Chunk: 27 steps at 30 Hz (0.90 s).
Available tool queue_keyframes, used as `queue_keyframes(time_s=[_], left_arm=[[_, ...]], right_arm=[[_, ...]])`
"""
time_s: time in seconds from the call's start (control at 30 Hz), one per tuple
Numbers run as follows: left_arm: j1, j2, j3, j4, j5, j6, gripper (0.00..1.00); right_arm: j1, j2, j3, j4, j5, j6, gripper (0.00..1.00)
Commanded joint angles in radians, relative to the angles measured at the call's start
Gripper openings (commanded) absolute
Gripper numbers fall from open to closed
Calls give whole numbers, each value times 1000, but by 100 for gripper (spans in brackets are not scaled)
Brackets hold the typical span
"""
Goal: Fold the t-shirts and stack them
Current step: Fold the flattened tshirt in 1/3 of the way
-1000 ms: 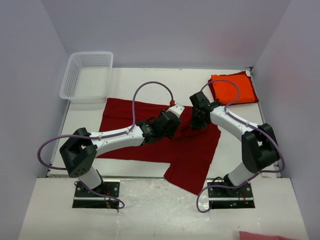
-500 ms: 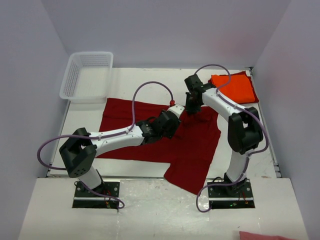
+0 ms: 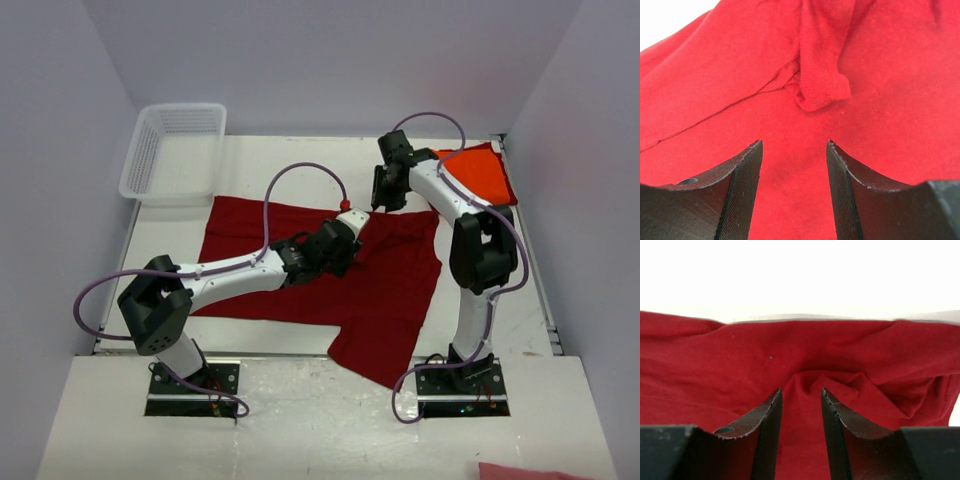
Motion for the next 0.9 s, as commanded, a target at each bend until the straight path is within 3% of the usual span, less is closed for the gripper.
queue_keyframes(time_s=[0.0, 0.27, 0.87], left_arm=[[3, -17, 13, 42, 61, 5, 55], [3, 3, 26, 48, 100, -5, 55], [3, -34, 4, 39, 75, 4, 55]], right_arm=[[-7, -79, -23, -5, -29, -14, 39], [-67, -126, -174, 70, -74, 11, 37], [-102, -16, -146, 96, -140, -3, 35]])
